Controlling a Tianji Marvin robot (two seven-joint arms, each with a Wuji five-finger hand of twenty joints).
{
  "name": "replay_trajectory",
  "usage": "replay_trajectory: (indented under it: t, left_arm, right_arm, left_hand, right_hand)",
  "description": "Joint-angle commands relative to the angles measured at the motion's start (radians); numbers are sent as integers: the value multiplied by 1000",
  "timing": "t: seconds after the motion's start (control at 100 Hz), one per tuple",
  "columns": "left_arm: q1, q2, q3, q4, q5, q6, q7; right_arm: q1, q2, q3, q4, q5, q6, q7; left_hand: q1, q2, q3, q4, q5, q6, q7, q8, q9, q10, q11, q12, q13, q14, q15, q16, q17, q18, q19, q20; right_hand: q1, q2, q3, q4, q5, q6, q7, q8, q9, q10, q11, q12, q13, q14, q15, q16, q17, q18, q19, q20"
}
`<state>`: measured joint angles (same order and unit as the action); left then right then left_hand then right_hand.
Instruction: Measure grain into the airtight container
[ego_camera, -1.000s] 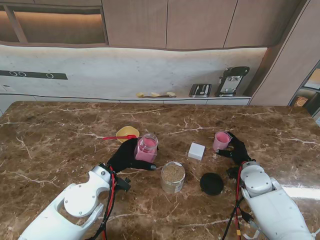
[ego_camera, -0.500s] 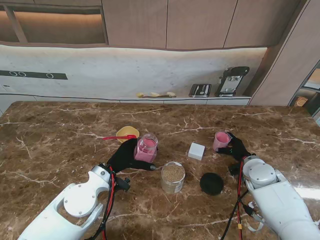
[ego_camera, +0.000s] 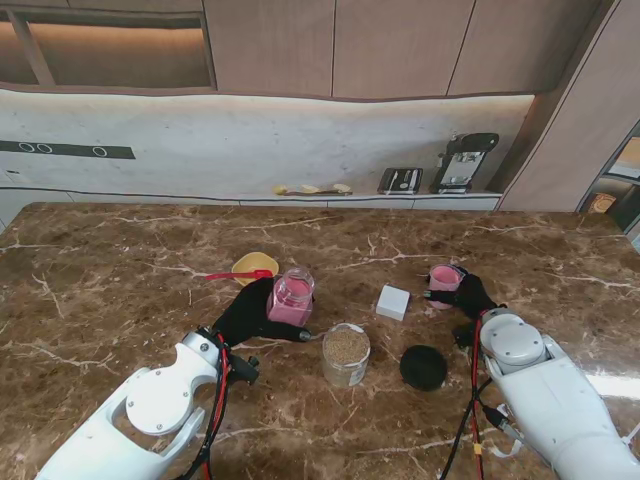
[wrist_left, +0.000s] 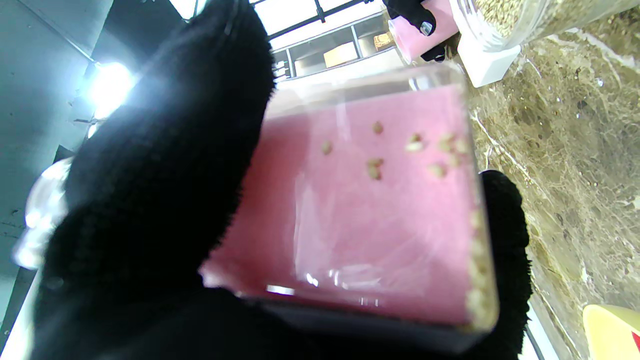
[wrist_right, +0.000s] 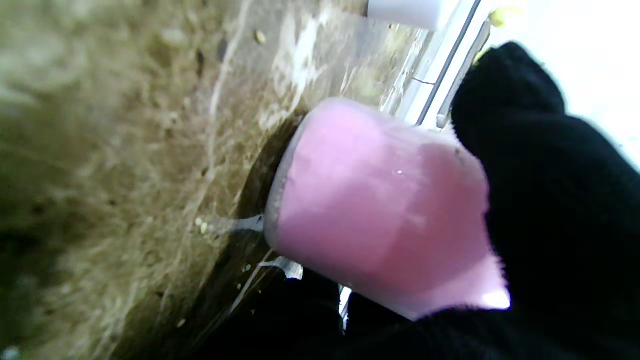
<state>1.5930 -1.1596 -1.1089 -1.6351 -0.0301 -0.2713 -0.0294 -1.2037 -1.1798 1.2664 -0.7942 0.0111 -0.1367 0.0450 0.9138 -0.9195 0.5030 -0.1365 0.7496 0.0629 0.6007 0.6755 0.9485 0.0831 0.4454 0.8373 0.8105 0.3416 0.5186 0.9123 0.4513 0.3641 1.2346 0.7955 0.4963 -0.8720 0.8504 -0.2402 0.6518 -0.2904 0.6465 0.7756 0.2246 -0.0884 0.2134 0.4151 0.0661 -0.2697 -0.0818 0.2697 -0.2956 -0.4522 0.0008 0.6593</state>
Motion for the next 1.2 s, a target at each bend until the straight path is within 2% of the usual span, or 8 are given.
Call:
replay_trajectory:
  t: [0.0, 0.25, 0.55, 0.81, 0.93, 1.02, 1.05, 1.19]
  left_arm:
    - [6, 1, 1, -3, 4, 6, 1]
    - [5, 2, 1, -3, 5, 2, -1]
    - [6, 4, -2, -8, 18, -5, -3]
    - [-3, 3, 18, -4, 18, -17, -1]
    - [-7, 2, 27, -1, 19, -22, 2]
    - [-9, 2, 32, 1, 18, -26, 3]
    - [-10, 2, 34, 2, 18, -27, 3]
    - [-18, 1, 46, 6, 21, -30, 3]
  right_arm:
    - [-69, -45, -20, 33, -2, 23, 31]
    - [-148, -20, 48, -132, -50, -13, -26]
    - [-269, 20, 177, -429, -179, -58, -61]
    - [-359, 40, 238, -669, -256, -51, -46]
    - [-385, 41, 239, -754, -285, -38, -58]
    - [-396, 38, 229, -810, -287, -15, -71]
    - [-399, 38, 225, -826, -290, -6, -72]
    - [-406, 38, 194, -892, -311, 30, -79]
  left_hand:
    - [271, 589, 241, -12, 224, -196, 397, 21, 55, -90, 111, 32, 92, -74, 179, 43, -5, 11, 18, 23]
    - [272, 590, 240, -12, 225, -194, 397, 21, 55, -89, 111, 33, 93, -73, 180, 44, -5, 12, 18, 24]
    - [272, 590, 240, -11, 225, -192, 397, 21, 55, -88, 111, 33, 93, -71, 183, 46, -4, 10, 21, 26]
    - [272, 591, 239, -11, 223, -193, 396, 21, 54, -90, 111, 33, 91, -70, 183, 46, -5, 9, 20, 26]
    - [272, 591, 239, -11, 224, -193, 397, 22, 55, -92, 112, 33, 92, -69, 183, 46, -3, 9, 21, 26]
    - [271, 591, 239, -11, 225, -194, 397, 22, 56, -91, 111, 32, 93, -71, 183, 46, -4, 11, 20, 26]
    - [272, 592, 240, -11, 225, -194, 397, 22, 56, -91, 111, 32, 93, -71, 183, 45, -3, 11, 20, 26]
    - [271, 592, 239, -11, 224, -196, 397, 22, 55, -92, 111, 32, 93, -71, 183, 45, -2, 8, 21, 26]
  right_hand:
    - [64, 150, 29, -45, 121, -139, 159, 0, 34, 1, 24, -13, 35, 147, 140, 71, 214, 378, 342, 58]
    - [58, 179, 99, -34, 131, -137, 183, -8, 89, 0, 58, -19, 56, 152, 204, 81, 218, 385, 352, 62]
    - [9, 211, 151, -39, 154, -91, 215, -27, 220, 25, 87, -21, 114, 169, 288, 82, 263, 410, 390, 62]
    - [-43, 248, 164, -52, 179, -33, 245, -47, 480, 50, 136, 23, 347, 220, 384, 111, 402, 462, 532, 89]
    - [-59, 278, 164, -55, 188, -11, 259, -57, 624, 67, 158, 56, 619, 285, 511, 178, 605, 552, 741, 123]
    - [-53, 277, 171, -55, 189, 12, 270, -59, 770, 81, 207, 90, 840, 317, 605, 223, 765, 602, 982, 64]
    - [-52, 276, 172, -55, 187, 17, 276, -63, 809, 80, 224, 109, 882, 325, 632, 231, 790, 611, 1070, -11]
    - [-36, 285, 173, -54, 181, 43, 284, -80, 916, 69, 344, 212, 992, 343, 799, 300, 887, 624, 1307, -43]
